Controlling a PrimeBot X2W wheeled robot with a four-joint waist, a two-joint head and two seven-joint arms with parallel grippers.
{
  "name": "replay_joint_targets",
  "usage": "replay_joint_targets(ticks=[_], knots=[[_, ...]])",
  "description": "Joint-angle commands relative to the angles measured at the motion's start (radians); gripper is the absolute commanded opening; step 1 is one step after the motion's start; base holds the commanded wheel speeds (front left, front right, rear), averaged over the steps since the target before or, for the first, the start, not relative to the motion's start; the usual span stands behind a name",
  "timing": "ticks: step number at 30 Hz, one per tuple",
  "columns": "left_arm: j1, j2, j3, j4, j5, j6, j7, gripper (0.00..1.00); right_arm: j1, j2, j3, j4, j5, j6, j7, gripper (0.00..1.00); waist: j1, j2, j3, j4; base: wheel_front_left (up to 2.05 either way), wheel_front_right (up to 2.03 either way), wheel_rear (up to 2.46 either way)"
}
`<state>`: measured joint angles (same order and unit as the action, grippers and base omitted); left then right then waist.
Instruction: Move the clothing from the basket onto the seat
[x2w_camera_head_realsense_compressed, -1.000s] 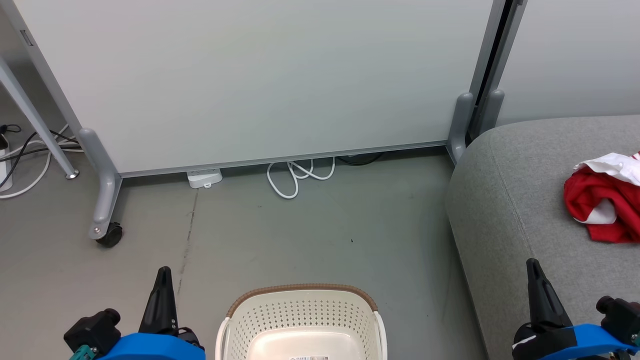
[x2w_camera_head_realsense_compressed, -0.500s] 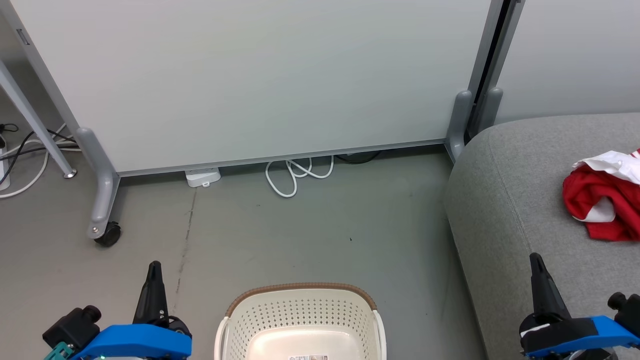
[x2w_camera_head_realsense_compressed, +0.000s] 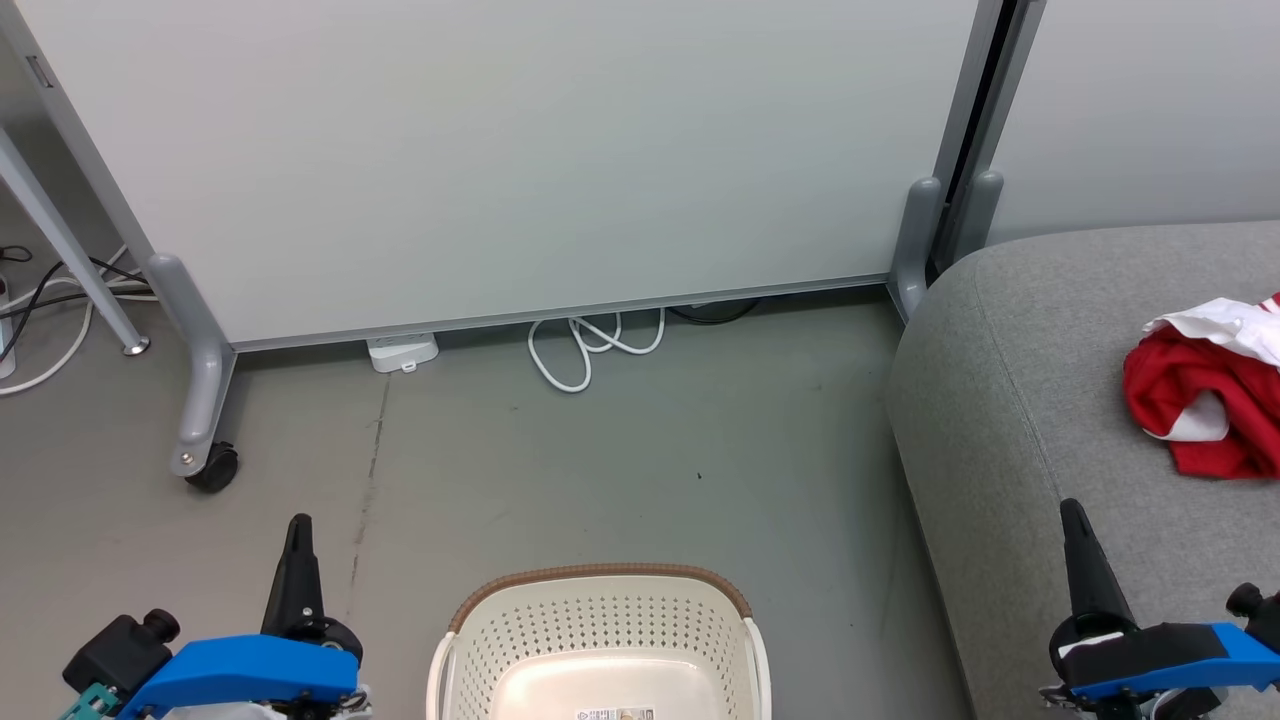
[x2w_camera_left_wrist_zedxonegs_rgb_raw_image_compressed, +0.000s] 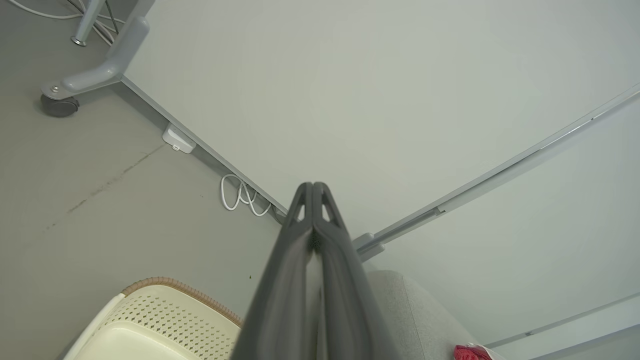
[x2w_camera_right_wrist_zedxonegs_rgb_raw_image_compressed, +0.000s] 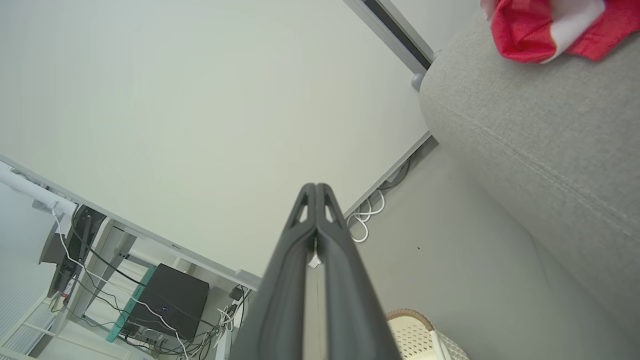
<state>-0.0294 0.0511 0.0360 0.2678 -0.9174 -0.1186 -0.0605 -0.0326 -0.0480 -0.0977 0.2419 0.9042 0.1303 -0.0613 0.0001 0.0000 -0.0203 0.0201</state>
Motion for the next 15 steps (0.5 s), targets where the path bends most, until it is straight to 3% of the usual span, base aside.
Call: replay_joint_targets(ticks=[1,15], knots=[[-0.034,0.001,0.008,-0.014,-0.028,-0.007,0.008,0.0,-0.029,-0.003,-0.002,-0.009,0.029,0.0,0.009,0.0,-0.0001,0.0,0.0,0.0,0.0,0.0,0.0],[-0.047,0.0,0.026,-0.017,-0.187,-0.009,0.048,0.0,-0.041,-0.003,-0.006,-0.007,0.192,0.0,0.05,0.0,-0.0001,0.0,0.005,-0.004,0.0,0.0,0.0]])
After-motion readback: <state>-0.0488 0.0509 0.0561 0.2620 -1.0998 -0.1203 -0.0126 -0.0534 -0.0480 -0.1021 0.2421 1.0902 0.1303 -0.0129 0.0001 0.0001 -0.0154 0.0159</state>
